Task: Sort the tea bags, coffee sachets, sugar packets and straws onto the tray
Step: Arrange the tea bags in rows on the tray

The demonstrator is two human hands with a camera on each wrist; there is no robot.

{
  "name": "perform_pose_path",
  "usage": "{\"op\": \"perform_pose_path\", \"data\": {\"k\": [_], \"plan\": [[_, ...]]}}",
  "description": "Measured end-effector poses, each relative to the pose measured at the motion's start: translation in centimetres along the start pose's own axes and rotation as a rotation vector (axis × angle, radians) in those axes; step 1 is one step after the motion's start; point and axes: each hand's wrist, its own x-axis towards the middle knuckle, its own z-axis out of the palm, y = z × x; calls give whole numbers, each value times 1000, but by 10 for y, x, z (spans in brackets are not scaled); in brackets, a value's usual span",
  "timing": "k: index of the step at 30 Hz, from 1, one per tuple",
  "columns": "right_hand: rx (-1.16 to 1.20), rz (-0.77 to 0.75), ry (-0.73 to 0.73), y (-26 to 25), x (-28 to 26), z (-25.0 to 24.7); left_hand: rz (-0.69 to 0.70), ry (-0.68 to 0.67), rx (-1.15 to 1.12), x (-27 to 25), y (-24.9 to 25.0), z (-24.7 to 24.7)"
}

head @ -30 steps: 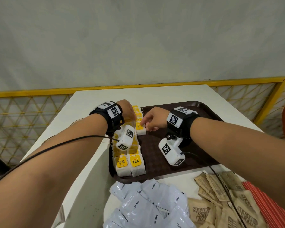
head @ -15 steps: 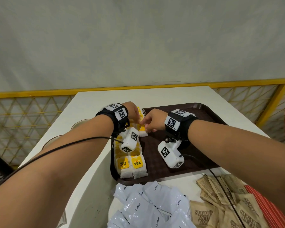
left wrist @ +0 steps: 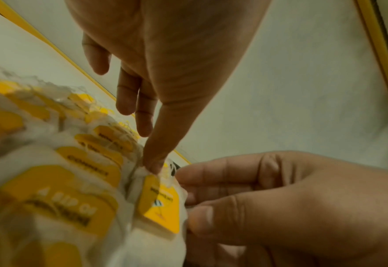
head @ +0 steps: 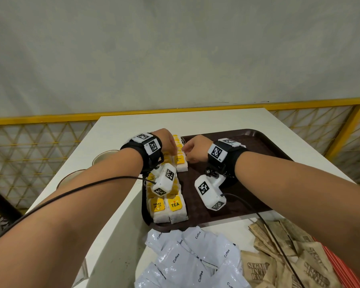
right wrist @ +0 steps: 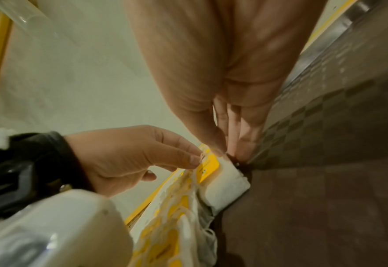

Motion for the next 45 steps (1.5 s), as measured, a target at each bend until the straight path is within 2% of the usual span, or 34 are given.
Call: {"op": "perform_pose_path", "data": {"k": [6,10,13,17,19,23,25,28,34,40,45], "plan": [[100,62,25,1,3,2,-9,-4,15,-3,1,-3],[6,62,47,-1,8,3,-17,35,10,-2,1,-7],[44,91,23,-1,14,9,-19,40,31,-7,1,-8],[-36,64,81,-4,15,12,-33,62,60,-12,-1,-5],[-40,56,57,-4,16,13,-41,78,61,-13,-3,-4],[-36,59,48,-8,19,15,-87,112,-51,-15,-4,-7],[-19,78,62,-11,19,14,-103,98,-134,-16,-3,-9],[25,85,7,-12,16,14,-148,53,-181,-26,-3,-10],[44,104,3,-17,13,16,-232,45,-313,-43,-4,-6],[34,145,5,-17,8,17,-248,28,-415,-48,-1,-2],[133,139,-9,-8,1,30,-258,6,-545,-60,-9,2]]}}
